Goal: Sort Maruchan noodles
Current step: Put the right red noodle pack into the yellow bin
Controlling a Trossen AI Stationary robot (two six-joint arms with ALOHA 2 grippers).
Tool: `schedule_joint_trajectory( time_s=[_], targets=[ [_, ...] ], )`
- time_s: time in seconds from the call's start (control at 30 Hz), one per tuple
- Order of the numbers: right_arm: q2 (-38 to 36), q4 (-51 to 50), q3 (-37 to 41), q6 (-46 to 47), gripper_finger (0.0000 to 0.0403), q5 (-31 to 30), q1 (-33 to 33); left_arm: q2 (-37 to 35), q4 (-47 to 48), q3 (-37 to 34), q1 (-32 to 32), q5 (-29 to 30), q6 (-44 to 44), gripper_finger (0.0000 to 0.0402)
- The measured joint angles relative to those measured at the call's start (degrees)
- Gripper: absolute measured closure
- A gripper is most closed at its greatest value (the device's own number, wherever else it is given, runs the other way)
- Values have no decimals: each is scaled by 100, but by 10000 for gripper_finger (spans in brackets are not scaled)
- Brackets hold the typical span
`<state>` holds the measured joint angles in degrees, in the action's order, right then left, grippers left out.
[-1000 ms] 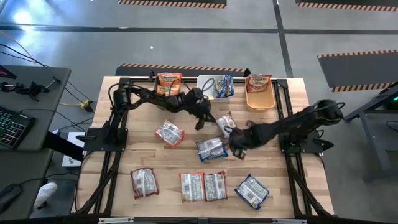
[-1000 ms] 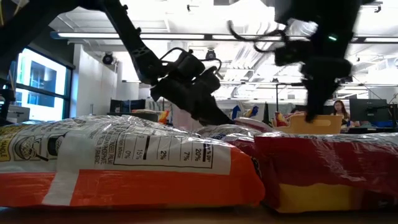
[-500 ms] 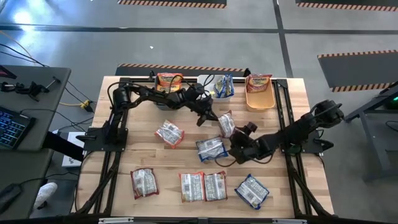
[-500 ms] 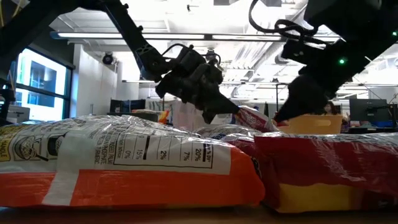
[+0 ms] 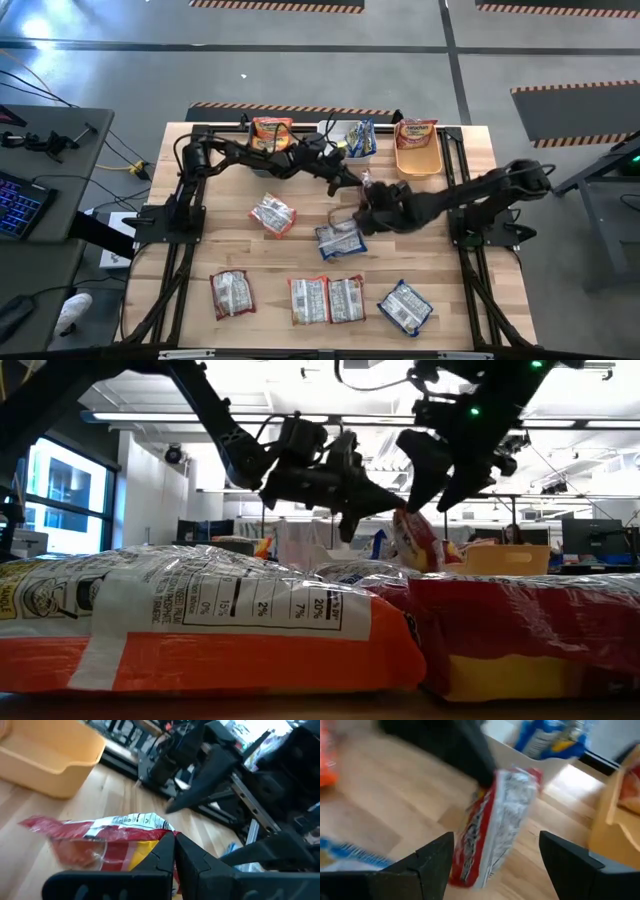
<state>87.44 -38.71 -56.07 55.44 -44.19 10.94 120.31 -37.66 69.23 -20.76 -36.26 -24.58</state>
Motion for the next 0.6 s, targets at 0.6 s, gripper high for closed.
schedule_joint_trajectory(
  time_s=[0.6],
  targets=[
    [4, -478, -398, 155, 130, 420, -717, 0, -1241, 2, 90, 418, -583, 401]
  ],
)
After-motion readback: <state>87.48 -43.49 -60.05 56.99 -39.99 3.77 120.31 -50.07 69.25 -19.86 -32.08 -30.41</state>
